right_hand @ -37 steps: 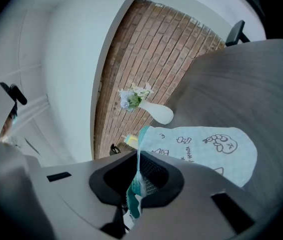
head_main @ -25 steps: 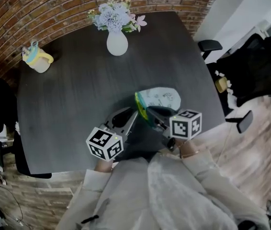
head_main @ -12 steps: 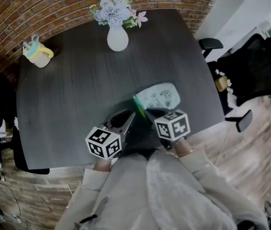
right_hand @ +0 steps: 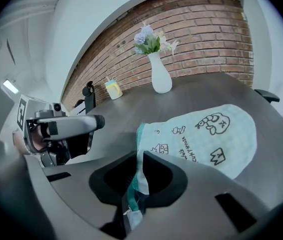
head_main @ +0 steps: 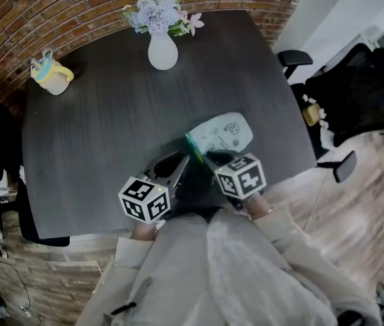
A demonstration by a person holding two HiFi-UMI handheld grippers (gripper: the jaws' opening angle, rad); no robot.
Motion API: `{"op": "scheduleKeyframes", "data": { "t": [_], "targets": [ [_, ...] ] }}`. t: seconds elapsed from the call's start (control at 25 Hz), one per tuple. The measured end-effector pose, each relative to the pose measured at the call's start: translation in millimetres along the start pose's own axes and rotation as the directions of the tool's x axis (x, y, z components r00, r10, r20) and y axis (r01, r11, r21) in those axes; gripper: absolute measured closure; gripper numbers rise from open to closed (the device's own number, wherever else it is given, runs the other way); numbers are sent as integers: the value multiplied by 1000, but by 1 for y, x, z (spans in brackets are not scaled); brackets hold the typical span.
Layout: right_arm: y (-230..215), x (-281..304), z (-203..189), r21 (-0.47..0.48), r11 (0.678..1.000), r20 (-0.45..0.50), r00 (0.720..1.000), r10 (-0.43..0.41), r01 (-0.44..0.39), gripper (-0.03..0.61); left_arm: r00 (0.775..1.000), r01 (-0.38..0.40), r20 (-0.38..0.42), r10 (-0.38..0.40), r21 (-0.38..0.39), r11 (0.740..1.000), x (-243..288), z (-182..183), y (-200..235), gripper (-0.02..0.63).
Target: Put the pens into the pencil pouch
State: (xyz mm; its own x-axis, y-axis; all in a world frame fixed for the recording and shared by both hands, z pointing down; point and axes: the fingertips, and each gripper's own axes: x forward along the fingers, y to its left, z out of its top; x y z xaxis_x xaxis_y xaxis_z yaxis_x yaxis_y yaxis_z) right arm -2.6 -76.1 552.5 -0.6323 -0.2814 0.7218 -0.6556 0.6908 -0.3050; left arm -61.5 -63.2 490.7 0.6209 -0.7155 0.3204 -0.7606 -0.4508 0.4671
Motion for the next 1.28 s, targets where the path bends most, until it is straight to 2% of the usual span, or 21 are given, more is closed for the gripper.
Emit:
{"op": "scheduleKeyframes", "data": {
  "t": [0.28,0.44,0.6,0.76,1.04,1.28],
  "targets": [
    [6,-15,17,-13,1000,68,997,21,-21,557,1000,30,-8,-30,18,999,-1,3,-7,549],
    [19,-30,32,-62,994,126,987,96,-88,557,999,47,-20,-47,37,998,-4,8,-13,549],
    [29,-49,52,-112,984,156,975,158,-142,569,999,18,-49,-13,120,993,-8,19,-16,565],
    [33,-69,71,-170,976,188,967,170,-138,572,995,3,-98,17,200,980,-10,27,-16,588],
    [36,-88,80,-239,963,170,971,166,-123,572,993,23,-114,3,226,974,-15,34,-27,607],
    [46,-91,79,-292,944,115,974,194,-153,572,988,57,-156,-15,266,962,-10,27,-33,607]
  ]
}}
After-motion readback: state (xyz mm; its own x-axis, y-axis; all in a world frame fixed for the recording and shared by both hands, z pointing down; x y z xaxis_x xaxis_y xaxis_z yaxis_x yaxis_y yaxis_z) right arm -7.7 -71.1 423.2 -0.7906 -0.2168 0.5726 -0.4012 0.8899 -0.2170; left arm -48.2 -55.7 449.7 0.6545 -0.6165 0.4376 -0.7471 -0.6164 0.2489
